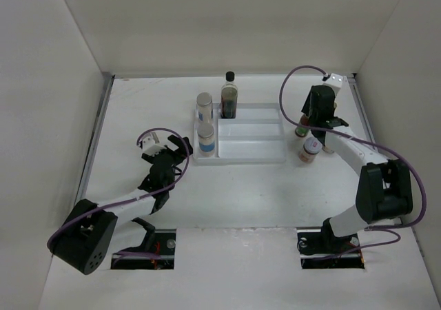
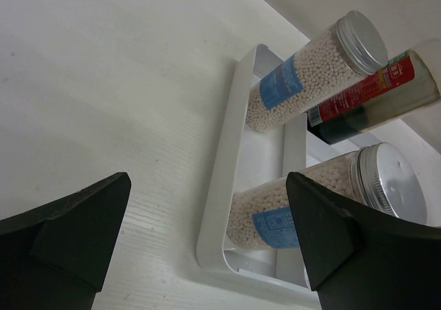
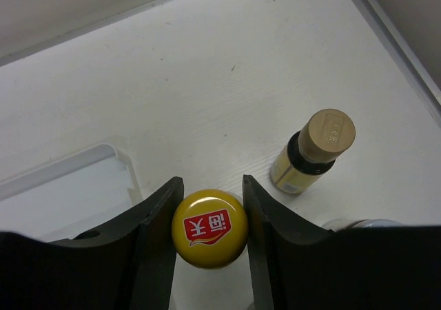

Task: Organize the condiment bottles

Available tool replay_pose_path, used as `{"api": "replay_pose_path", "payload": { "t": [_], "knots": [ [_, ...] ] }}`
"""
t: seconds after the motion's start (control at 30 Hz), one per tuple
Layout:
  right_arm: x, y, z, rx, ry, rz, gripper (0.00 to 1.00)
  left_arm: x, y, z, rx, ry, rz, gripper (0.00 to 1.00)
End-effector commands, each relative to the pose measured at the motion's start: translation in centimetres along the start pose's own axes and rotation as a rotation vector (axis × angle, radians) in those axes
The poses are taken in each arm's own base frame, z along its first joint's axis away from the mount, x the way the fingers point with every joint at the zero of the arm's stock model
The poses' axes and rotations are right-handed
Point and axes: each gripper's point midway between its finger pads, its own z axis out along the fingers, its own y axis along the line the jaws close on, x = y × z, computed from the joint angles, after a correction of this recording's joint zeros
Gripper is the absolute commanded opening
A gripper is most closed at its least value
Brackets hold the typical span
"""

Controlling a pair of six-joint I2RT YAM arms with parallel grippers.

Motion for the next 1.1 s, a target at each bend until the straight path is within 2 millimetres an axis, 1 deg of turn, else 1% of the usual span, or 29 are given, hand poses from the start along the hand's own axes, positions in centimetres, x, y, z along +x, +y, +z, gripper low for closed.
{"api": "replay_pose_path", "payload": {
  "t": [0.0,0.07,0.17,0.23,0.3,0.4,0.53,0.6,0.67,0.73,0.8,0.97,1.07],
  "knots": [
    [-6.5,0.6,-1.8,-0.010,-0.185,0.077,0.28,-1.2,-2.0,0.6,0.047,-0.025,-0.044,1.00],
    [-8.5,1.8,-3.2,-0.053,-0.249,0.086,0.28,-1.2,-2.3,0.5,0.060,-0.021,-0.047,1.00],
    [-10.6,5.0,-5.3,-0.136,-0.299,0.070,0.28,-1.4,-1.9,0.5,0.048,-0.031,-0.049,1.00],
    [-11.1,7.3,-6.4,-0.196,-0.314,0.069,0.28,-1.2,-2.0,0.6,0.049,-0.021,-0.045,1.00],
    [-11.1,10.1,-6.9,-0.264,-0.320,0.070,0.28,-1.7,-1.9,0.3,0.052,-0.037,-0.055,1.00],
    [-10.8,14.0,-7.2,-0.340,-0.317,0.065,0.29,-1.8,-1.5,0.4,0.037,-0.045,-0.053,1.00],
    [-11.7,17.6,-6.9,-0.386,-0.331,0.058,0.29,-2.0,-1.6,0.2,0.042,-0.051,-0.056,1.00],
    [-12.6,18.9,-7.3,-0.401,-0.347,0.048,0.29,-2.0,-1.5,0.2,0.038,-0.051,-0.055,1.00],
    [-13.2,19.8,-7.2,-0.414,-0.359,0.052,0.30,-1.8,-1.7,0.3,0.044,-0.042,-0.053,1.00],
    [-13.2,20.8,-6.7,-0.431,-0.353,0.047,0.30,-1.8,-1.7,0.3,0.044,-0.042,-0.053,1.00],
    [-12.7,21.9,-6.0,-0.440,-0.344,0.038,0.30,-1.7,-1.7,0.3,0.044,-0.042,-0.053,1.00],
    [-10.7,23.1,-4.2,-0.443,-0.308,0.034,0.30,-1.7,-1.8,0.3,0.048,-0.037,-0.053,1.00],
    [-9.4,23.6,-3.6,-0.447,-0.286,0.038,0.30,-1.6,-1.9,0.4,0.049,-0.036,-0.052,1.00]
  ]
}}
